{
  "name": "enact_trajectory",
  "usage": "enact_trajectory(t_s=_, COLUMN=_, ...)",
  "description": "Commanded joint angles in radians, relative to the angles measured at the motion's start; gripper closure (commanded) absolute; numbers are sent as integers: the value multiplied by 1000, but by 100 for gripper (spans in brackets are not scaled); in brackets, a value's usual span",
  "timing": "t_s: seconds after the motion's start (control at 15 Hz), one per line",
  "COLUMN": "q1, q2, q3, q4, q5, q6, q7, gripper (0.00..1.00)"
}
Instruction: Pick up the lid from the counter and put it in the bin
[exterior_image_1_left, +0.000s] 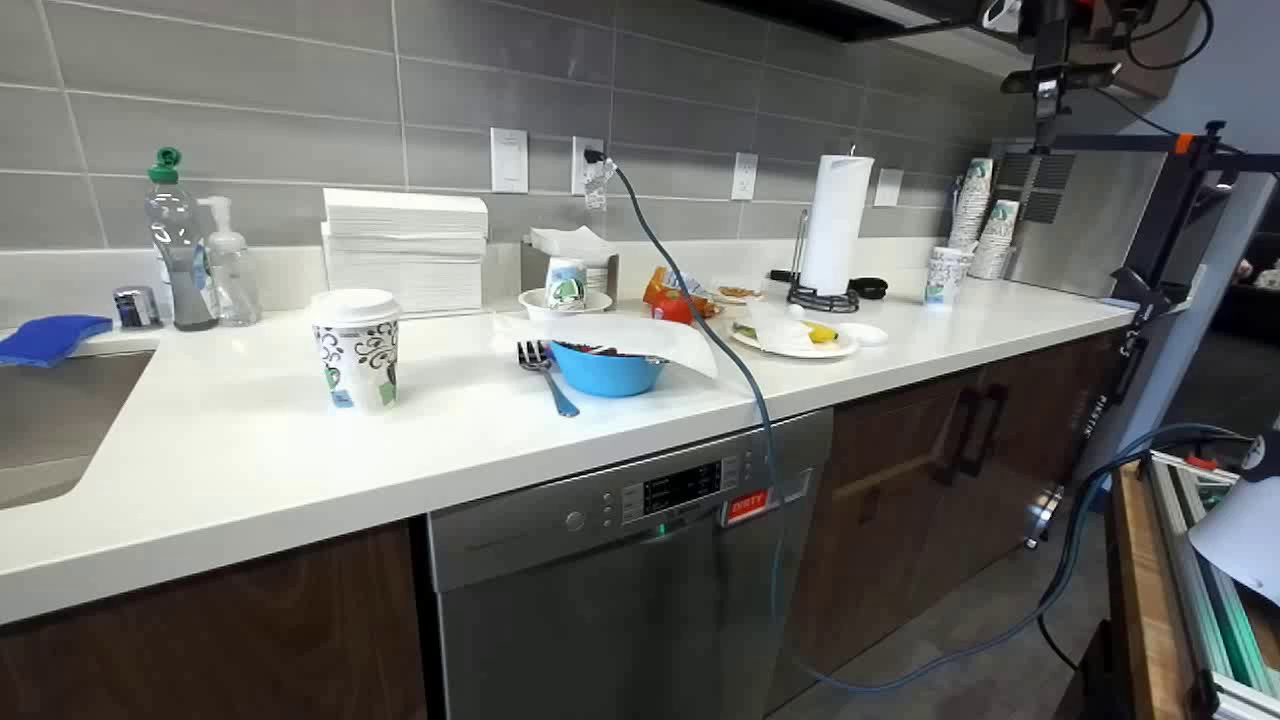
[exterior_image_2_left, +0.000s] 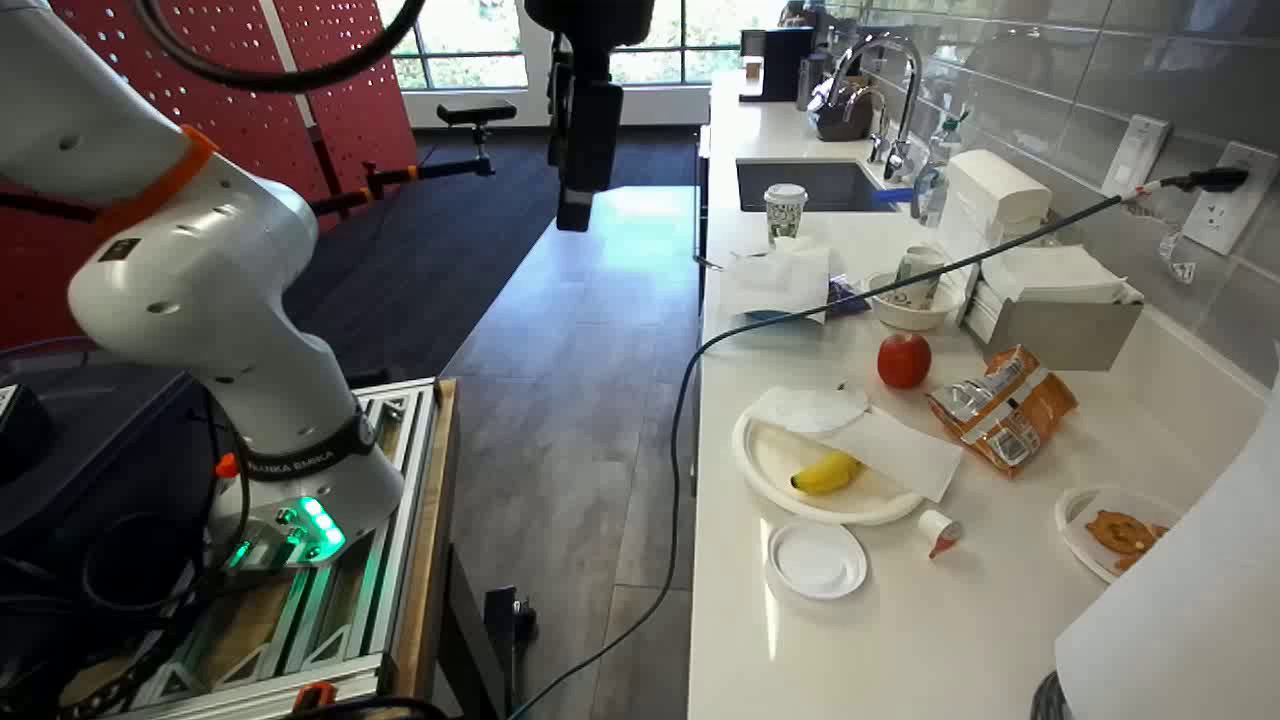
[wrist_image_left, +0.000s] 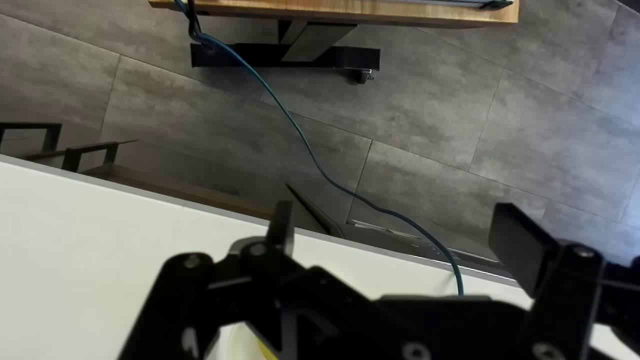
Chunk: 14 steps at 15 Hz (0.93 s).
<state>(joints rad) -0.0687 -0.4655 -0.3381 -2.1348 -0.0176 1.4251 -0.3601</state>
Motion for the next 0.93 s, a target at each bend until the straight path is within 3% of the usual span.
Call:
enact_trajectory(t_s=0.0, q1=-28, q2=6, q3=21, q4=3, q5=8, q6=-2, q7=-11, gripper=0)
enact_trajectory(t_s=0.4, q1=-29, q2=17, q3=14, q4=0, q5=14, q6=35, q7=-14, gripper=0)
enact_trajectory(t_s=0.87, q1=-82, q2=92, q3=-36, q4=-141, q5=98, q6=587, q7=-5, gripper=0)
